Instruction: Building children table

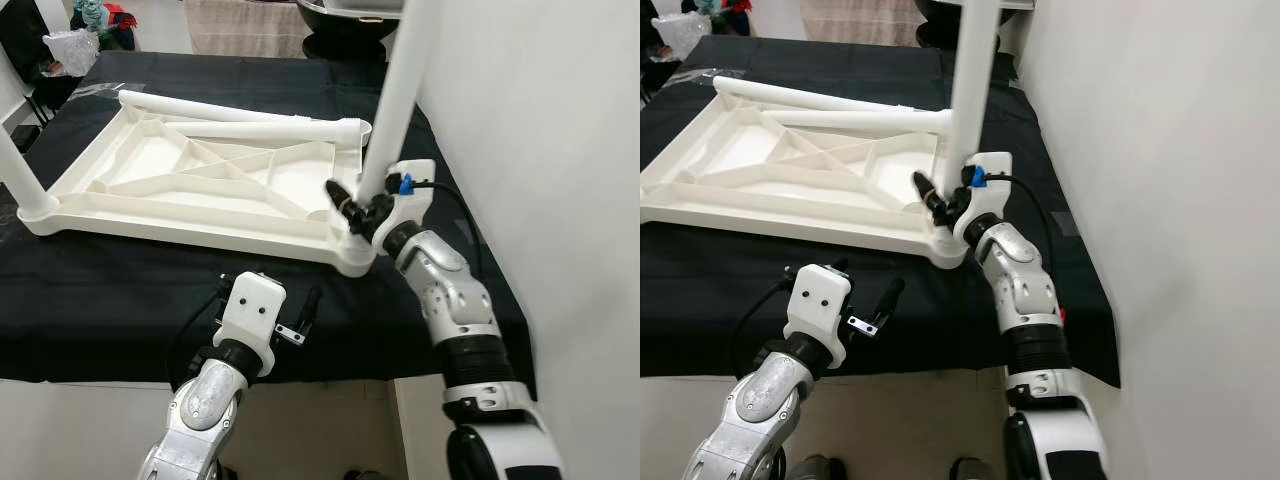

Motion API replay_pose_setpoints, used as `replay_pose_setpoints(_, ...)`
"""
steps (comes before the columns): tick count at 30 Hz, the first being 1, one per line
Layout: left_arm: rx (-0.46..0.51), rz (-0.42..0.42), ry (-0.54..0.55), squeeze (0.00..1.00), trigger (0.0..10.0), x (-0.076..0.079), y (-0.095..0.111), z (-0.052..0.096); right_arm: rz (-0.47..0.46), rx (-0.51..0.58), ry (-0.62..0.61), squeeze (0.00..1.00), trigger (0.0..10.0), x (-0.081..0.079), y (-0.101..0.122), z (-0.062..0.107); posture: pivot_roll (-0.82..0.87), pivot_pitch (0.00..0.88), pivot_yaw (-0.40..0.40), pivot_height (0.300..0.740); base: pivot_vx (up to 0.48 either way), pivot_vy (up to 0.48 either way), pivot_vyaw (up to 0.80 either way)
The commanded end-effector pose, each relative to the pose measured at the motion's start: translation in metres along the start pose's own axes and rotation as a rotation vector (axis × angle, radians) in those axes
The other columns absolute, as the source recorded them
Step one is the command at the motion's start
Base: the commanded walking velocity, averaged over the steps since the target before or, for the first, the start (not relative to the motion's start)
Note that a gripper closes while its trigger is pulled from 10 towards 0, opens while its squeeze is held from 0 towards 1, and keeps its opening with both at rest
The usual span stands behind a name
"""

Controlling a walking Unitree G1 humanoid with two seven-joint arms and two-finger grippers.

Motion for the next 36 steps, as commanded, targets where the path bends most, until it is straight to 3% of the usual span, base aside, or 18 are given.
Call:
replay_pose_setpoints(1, -0.01, -0.005, -0.004, 0.0, 10.0, 0.0, -0.003, 0.0, -0.036, -0.007, 0.13, 0.0, 10.0, -0.015, -0.006, -0.001, 0.06, 0.09, -0.085, 0.74, 0.0, 0.0, 0.0)
replay_pose_setpoints(4, -0.004, -0.006, -0.002, 0.0, 10.0, 0.0, -0.002, -0.001, -0.045, 0.04, 0.347, 0.0, 10.0, -0.017, 0.003, 0.003, 0.06, 0.088, -0.087, 0.74, 0.0, 0.0, 0.0)
replay_pose_setpoints(8, -0.002, -0.003, -0.001, 0.0, 10.0, 0.0, -0.002, 0.0, -0.016, 0.066, 0.415, 0.0, 10.0, -0.017, 0.011, -0.005, 0.06, 0.088, -0.087, 0.74, 0.0, 0.0, 0.0)
replay_pose_setpoints(9, -0.002, -0.003, -0.001, 0.0, 10.0, 0.0, -0.002, 0.0, -0.003, 0.08, 0.405, 0.0, 6.5, -0.017, 0.014, -0.01, 0.07, 0.09, -0.089, 0.74, 0.0, 0.0, 0.0)
replay_pose_setpoints(10, -0.002, -0.004, -0.002, 0.0, 10.0, 0.0, -0.002, -0.001, 0.005, 0.089, 0.397, 0.0, 6.5, -0.016, 0.016, -0.013, 0.07, 0.09, -0.089, 0.74, 0.0, 0.0, 0.0)
replay_pose_setpoints(11, -0.001, -0.004, -0.001, 0.0, 10.0, 0.0, -0.002, -0.001, -0.016, 0.104, 0.389, 0.0, 0.0, -0.016, 0.018, -0.017, 0.07, 0.087, -0.091, 0.74, 0.0, 0.0, 0.0)
replay_pose_setpoints(15, -0.001, -0.005, 0.0, 0.0, 10.0, 0.0, -0.001, -0.001, -0.036, 0.126, 0.371, 0.0, 0.0, -0.018, 0.021, -0.021, 0.07, 0.087, -0.091, 0.74, 0.0, 0.0, 0.0)
replay_pose_setpoints(19, 0.0, -0.006, 0.001, 0.0, 10.0, -0.001, -0.002, -0.001, -0.027, 0.121, 0.276, 0.0, 0.0, -0.019, 0.015, -0.027, 0.07, 0.084, -0.088, 0.74, 0.0, 0.0, 0.0)
replay_pose_setpoints(21, -0.001, -0.006, 0.002, 0.0, 10.0, -0.001, -0.002, 0.0, -0.006, 0.093, 0.127, 0.0, 0.0, -0.013, 0.009, -0.029, 0.07, 0.08, -0.087, 0.74, 0.0, 0.0, 0.0)
replay_pose_setpoints(22, -0.001, -0.006, 0.002, 0.0, 10.0, -0.001, -0.002, 0.0, -0.006, 0.093, 0.127, 0.0, 0.0, -0.013, 0.009, -0.029, 0.07, 0.08, -0.087, 0.74, 0.0, 0.0, 0.0)
replay_pose_setpoints(23, -0.001, -0.006, 0.002, 0.0, 10.0, -0.001, -0.003, 0.0, 0.02, 0.062, 0.026, 0.0, 0.0, -0.008, 0.004, -0.03, 0.07, 0.08, -0.087, 0.74, 0.0, 0.0, 0.0)
replay_pose_setpoints(24, -0.001, -0.006, 0.002, 0.0, 10.0, -0.001, -0.003, 0.0, 0.02, 0.062, 0.026, 0.0, 0.0, -0.008, 0.004, -0.03, 0.07, 0.08, -0.087, 0.74, 0.0, 0.0, 0.0)
replay_pose_setpoints(25, -0.002, -0.006, 0.003, 0.0, 10.0, -0.001, -0.003, 0.0, 0.041, 0.026, -0.084, 0.0, 0.0, -0.003, 0.0, -0.03, 0.06, 0.078, -0.083, 0.74, 0.0, 0.0, 0.0)
replay_pose_setpoints(26, -0.002, -0.006, 0.003, 0.0, 10.0, -0.001, -0.003, 0.0, 0.041, 0.026, -0.084, 0.0, 0.0, -0.003, 0.0, -0.03, 0.06, 0.078, -0.083, 0.74, 0.0, 0.0, 0.0)
replay_pose_setpoints(28, -0.006, -0.007, 0.002, 0.0, 10.0, -0.001, -0.004, 0.001, 0.08, -0.076, -0.429, 0.0, 0.0, 0.02, -0.01, -0.018, 0.06, 0.075, -0.081, 0.74, 0.0, 0.0, 0.0)
replay_pose_setpoints(29, -0.006, -0.007, 0.002, 0.0, 10.0, -0.001, -0.004, 0.001, 0.08, -0.076, -0.429, 0.0, 0.0, 0.02, -0.01, -0.018, 0.06, 0.075, -0.081, 0.74, 0.0, 0.0, 0.0)
replay_pose_setpoints(30, -0.007, -0.008, 0.0, 0.0, 10.0, -0.001, -0.005, 0.001, 0.089, -0.157, -0.725, 0.0, 0.0, 0.036, -0.016, 0.002, 0.06, 0.071, -0.082, 0.74, 0.0, 0.0, 0.0)
replay_pose_setpoints(36, -0.008, -0.009, 0.0, 0.0, 10.0, 0.0, -0.005, 0.001, 0.054, -0.174, -0.935, 0.0, 0.0, 0.035, -0.013, 0.017, 0.06, 0.067, -0.082, 0.74, 0.0, 0.0, 0.0)
Point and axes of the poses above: a point about 5 cm out from each wrist's last joint towards the gripper, its own z axis pointing back from the gripper into the wrist, its own y axis along the axis of the wrist's last joint, x = y × z, the point moved 2 cm from there along -z, pointing out of the wrist towards the gripper, and after that the axes turned 13 degrees about z, right-handed, at the moved point
